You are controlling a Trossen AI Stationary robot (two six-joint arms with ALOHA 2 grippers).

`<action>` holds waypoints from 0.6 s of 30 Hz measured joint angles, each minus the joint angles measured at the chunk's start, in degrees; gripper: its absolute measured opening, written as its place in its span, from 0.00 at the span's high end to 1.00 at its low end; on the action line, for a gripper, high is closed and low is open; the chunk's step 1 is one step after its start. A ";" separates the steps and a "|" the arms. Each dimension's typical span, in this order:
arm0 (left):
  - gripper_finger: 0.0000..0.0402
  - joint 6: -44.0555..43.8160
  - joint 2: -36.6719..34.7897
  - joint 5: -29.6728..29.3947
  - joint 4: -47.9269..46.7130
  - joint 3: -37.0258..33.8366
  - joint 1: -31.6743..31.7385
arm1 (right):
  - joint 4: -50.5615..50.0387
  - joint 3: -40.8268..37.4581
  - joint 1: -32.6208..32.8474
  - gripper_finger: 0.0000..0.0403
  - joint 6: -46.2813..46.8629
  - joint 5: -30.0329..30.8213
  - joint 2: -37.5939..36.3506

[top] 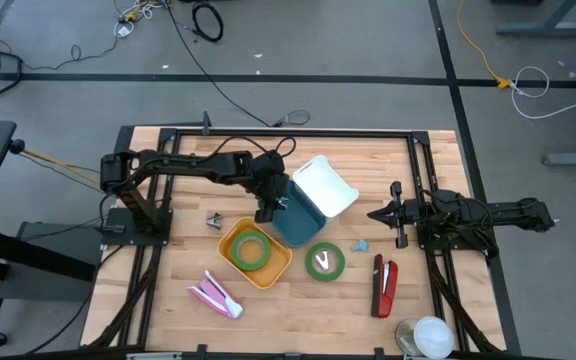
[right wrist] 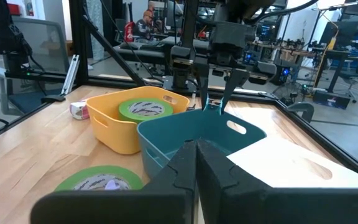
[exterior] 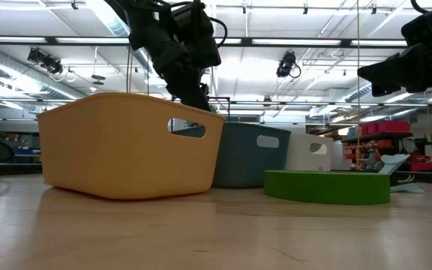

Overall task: Pick and place Stapler, Stapler remover, tape
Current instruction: Put the top light blue staple remover into the blue bin

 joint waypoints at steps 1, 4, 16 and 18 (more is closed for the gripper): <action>0.65 0.00 0.00 0.00 0.01 0.00 0.00 | 0.01 0.01 0.01 0.97 0.01 0.00 0.00; 0.65 0.02 0.00 0.00 0.01 0.00 0.00 | -0.01 0.00 0.00 0.97 0.01 -0.01 0.00; 0.45 -0.02 0.00 3.39 0.03 0.00 0.02 | -0.01 0.00 0.00 0.97 0.01 0.00 0.00; 0.38 -0.03 0.00 3.39 0.03 0.00 0.01 | 0.01 0.01 0.01 0.97 0.01 -0.01 0.00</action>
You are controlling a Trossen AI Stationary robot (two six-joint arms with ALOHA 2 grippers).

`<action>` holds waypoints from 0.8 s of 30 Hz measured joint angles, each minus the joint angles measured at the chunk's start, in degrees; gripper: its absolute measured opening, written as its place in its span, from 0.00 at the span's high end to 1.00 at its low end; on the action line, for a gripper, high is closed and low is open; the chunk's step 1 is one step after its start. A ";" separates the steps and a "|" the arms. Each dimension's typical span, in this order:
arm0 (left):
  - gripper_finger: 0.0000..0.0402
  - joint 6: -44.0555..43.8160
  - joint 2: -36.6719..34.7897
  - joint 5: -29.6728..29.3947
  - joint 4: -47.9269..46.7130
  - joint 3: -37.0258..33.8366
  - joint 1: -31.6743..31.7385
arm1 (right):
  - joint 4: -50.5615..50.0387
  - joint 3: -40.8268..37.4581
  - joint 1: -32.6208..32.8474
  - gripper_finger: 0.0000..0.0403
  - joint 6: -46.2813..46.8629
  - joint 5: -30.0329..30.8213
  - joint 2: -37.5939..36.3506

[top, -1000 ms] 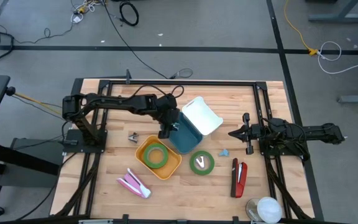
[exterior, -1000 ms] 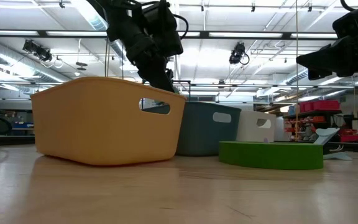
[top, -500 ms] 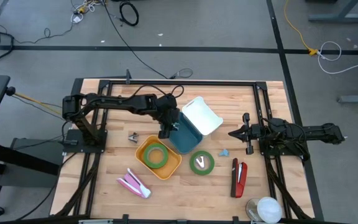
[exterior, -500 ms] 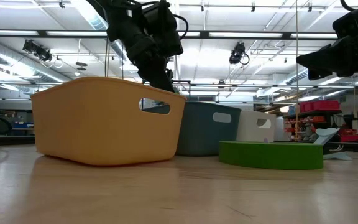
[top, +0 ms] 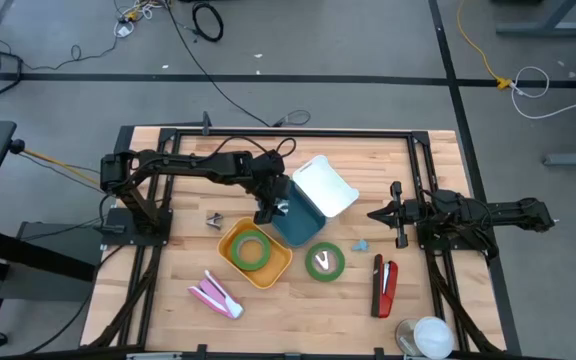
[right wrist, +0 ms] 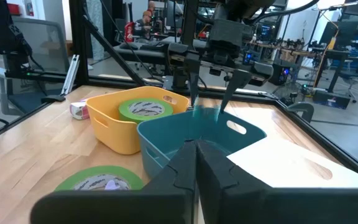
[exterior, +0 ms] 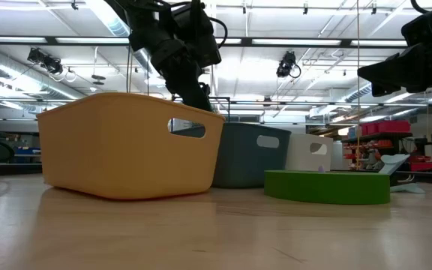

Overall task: Pick and place Stapler, Stapler remover, tape
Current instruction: Put the top light blue staple remover into the blue bin, then put the dark blue staple remover into the blue bin

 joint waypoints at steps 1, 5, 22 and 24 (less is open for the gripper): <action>0.35 0.00 0.00 0.00 0.00 0.00 -0.01 | -0.02 0.00 -0.01 0.97 -0.02 0.00 0.00; 0.26 -0.02 0.00 0.00 0.00 0.00 0.01 | -0.01 0.00 0.00 0.97 -0.01 0.01 0.00; 0.21 -0.61 -6.57 -4.77 -2.58 0.07 0.45 | -0.01 -0.01 -0.01 0.97 0.00 0.02 0.00; 0.21 -1.98 -8.25 -5.86 -3.42 0.07 0.45 | 0.00 -0.01 -0.01 0.97 -0.01 0.01 0.00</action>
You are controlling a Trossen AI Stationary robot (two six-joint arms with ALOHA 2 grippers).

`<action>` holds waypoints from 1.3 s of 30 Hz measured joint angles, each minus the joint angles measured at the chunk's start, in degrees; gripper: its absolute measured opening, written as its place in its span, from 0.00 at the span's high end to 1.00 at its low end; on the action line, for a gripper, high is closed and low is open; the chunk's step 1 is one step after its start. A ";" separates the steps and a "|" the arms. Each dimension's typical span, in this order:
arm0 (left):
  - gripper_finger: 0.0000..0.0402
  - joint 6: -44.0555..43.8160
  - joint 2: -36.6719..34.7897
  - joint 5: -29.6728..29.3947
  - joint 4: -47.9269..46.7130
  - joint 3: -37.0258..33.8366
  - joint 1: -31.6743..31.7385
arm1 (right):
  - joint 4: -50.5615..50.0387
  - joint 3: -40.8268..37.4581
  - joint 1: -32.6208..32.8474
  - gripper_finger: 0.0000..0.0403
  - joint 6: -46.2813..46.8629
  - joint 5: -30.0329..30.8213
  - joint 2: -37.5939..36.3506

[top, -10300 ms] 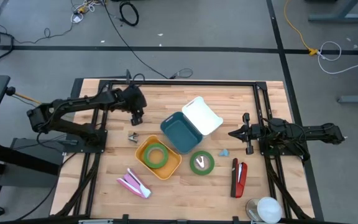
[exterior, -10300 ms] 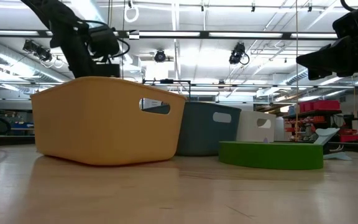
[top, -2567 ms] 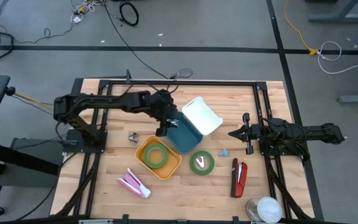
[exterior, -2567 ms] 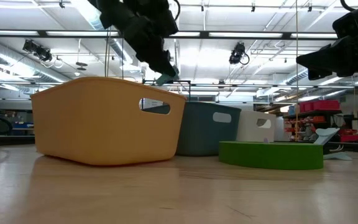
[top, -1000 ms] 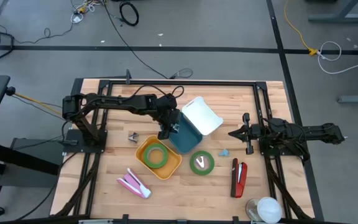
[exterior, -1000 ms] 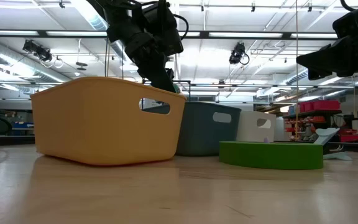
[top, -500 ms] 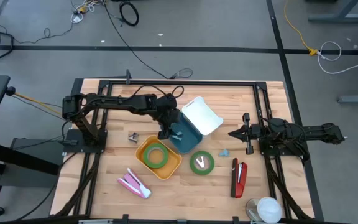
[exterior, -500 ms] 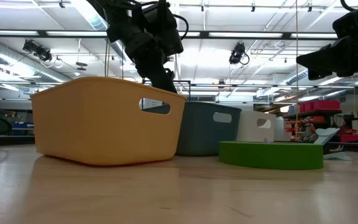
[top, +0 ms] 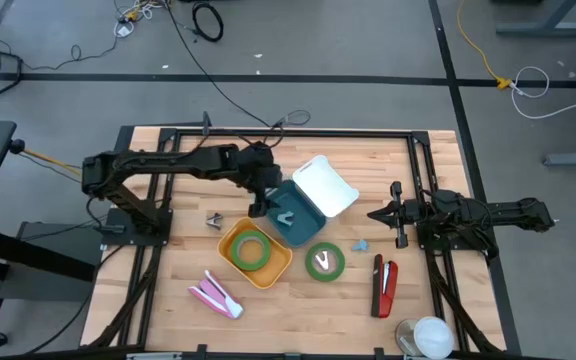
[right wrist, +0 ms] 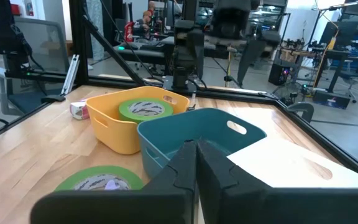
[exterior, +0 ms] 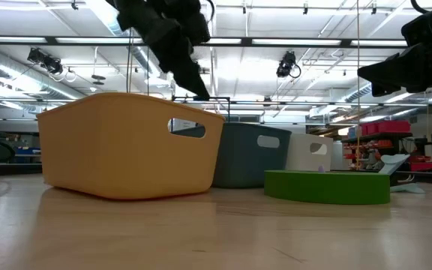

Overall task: Pick and place Stapler, Stapler remover, tape
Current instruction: Put the dark blue staple remover into the blue bin

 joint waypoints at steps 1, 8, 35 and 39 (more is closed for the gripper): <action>0.21 -1.03 -0.73 -0.32 -0.54 0.00 0.00 | 0.00 0.01 0.01 0.97 0.00 0.00 0.00; 0.21 -2.57 -3.45 -3.68 -6.33 0.00 0.00 | -0.02 0.00 0.00 0.97 0.00 -0.01 0.00; 0.21 -4.96 -19.23 -12.70 -10.57 -11.46 0.55 | -0.02 0.00 0.00 0.97 -0.01 -0.03 0.00; 0.21 -6.47 -22.15 -14.10 -10.83 -13.45 0.55 | -0.01 0.00 0.00 0.97 0.01 -0.01 0.00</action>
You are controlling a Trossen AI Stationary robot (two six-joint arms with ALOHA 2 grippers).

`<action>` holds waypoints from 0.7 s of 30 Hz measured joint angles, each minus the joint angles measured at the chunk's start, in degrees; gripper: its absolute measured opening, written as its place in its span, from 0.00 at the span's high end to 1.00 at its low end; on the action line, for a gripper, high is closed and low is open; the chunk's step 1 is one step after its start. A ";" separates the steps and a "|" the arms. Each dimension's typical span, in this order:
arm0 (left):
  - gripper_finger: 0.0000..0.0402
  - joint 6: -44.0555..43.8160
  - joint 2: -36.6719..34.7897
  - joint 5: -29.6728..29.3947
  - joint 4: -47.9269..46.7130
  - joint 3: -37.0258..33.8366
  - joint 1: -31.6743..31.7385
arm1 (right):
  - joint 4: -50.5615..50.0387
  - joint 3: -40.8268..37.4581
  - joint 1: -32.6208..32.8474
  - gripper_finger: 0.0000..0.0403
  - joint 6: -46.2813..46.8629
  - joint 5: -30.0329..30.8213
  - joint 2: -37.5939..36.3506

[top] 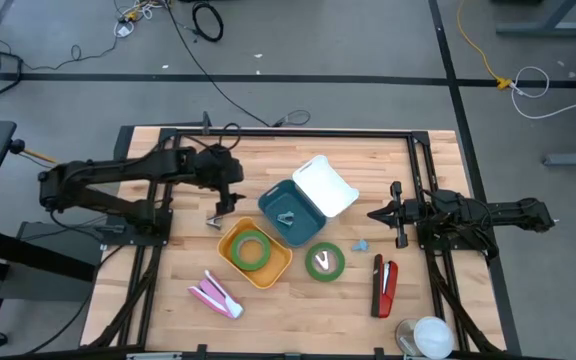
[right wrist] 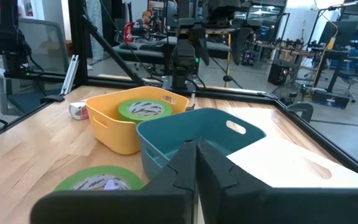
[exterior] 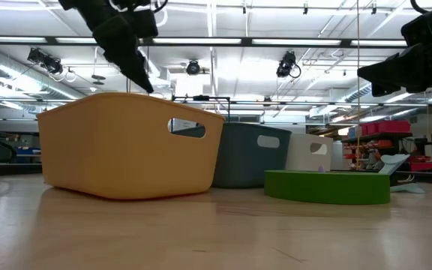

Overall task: Pick and place Stapler, Stapler remover, tape
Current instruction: Put the dark blue staple remover into the blue bin

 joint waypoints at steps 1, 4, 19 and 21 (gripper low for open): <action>0.21 -0.50 -0.54 -0.37 -0.39 -0.30 0.00 | -0.01 0.01 0.00 0.97 -0.02 0.00 -0.01; 0.21 -0.62 -1.95 -1.34 -1.34 -0.79 0.00 | -0.01 0.01 0.01 0.97 -0.01 0.00 0.00; 0.21 -0.61 -1.58 -1.96 -16.64 -1.13 -0.02 | 0.01 0.00 0.02 0.97 -0.02 0.00 0.00; 0.21 -0.81 -0.96 -1.87 -17.08 -1.56 -0.07 | -0.01 0.00 0.02 0.97 -0.02 0.00 0.00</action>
